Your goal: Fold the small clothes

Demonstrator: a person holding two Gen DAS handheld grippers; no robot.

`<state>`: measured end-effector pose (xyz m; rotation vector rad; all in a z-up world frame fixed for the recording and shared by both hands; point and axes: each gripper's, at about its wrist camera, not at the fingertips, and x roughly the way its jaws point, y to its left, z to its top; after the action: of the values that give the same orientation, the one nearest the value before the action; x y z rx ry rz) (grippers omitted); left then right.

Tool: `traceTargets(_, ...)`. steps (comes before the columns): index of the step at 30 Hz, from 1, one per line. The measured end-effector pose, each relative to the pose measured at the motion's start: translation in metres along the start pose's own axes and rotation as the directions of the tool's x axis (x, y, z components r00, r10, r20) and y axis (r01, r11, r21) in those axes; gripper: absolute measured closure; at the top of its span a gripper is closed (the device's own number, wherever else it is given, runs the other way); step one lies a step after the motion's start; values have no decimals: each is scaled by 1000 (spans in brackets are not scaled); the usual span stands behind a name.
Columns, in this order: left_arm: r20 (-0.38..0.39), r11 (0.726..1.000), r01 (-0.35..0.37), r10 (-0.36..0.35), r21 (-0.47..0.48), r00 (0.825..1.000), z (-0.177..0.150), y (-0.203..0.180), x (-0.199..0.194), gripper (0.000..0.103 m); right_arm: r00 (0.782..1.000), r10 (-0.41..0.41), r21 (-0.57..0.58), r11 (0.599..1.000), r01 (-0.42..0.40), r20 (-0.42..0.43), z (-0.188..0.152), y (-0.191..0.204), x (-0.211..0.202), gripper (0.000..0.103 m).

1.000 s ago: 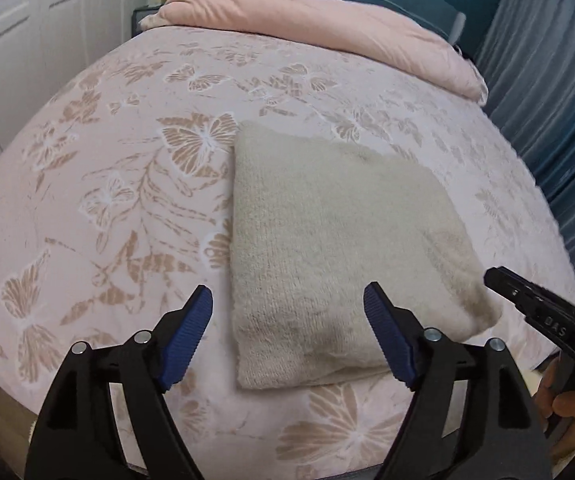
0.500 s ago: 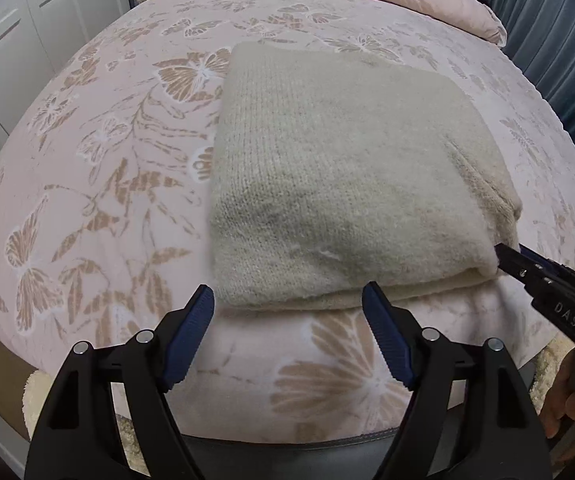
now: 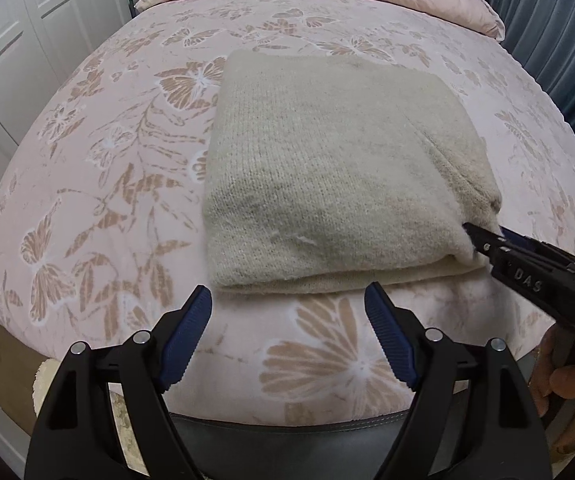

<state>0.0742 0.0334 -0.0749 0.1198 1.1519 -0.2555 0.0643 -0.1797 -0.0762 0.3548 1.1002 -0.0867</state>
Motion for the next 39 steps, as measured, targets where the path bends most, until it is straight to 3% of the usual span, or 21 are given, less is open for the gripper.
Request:
traceTargets(4,11,1000,-19,19,18,1000,-4,-4,0,21,996,39,0,999,-39,85,10,8,-34,64)
traceTargets(7,9,1000,-17,16,21,1000,-5,-6,0,21,994,46,-11,999,-46,96,29,15,-33,63)
traceTargets(9,12,1000,-15,15,21,1000,-5,-6,0,21,998,21,-28,999,-19,61,38,16,-13,55)
traceTargets(12,17,1000,-23,23,20,1000,-5,-5,-1,21,993,-83,-73,994,77,-81,31,9,47,43)
traceTargets(16,31,1000,-26,25,8,999,-2,3,-6,20,999,-12,19,1000,12,-32,28,-3,22,40)
traceTargets(17,44,1000,-16,16,-9,999,-1,9,-9,16,1000,16,40,999,-15,-9,27,-5,10,40)
traceTargets(19,53,993,73,-68,-92,996,7,27,-9,15,999,30,40,999,-31,29,22,-7,-6,37)
traceTargets(22,48,948,189,-183,-256,982,23,51,3,14,1000,-28,34,999,28,-5,16,-13,6,37)
traceTargets(24,41,966,121,-115,-229,993,35,49,17,14,996,-43,21,999,45,-84,7,-20,33,36)
traceTargets(25,9,983,44,-43,-179,999,39,43,30,14,996,-12,43,999,16,-88,2,-25,41,32)
traceTargets(27,-56,994,-18,12,-105,998,40,34,56,13,998,29,106,994,-22,-62,0,-33,35,31)
traceTargets(31,1,996,-33,33,-81,999,33,27,41,15,1000,-23,90,996,21,20,-5,-27,-5,30)
traceTargets(34,65,997,-30,34,-69,997,22,21,16,12,991,-80,35,996,77,103,-26,-17,-33,22)
traceTargets(39,142,999,-33,38,-36,989,-8,-1,-7,7,979,-141,102,987,126,149,-67,-21,-46,17)
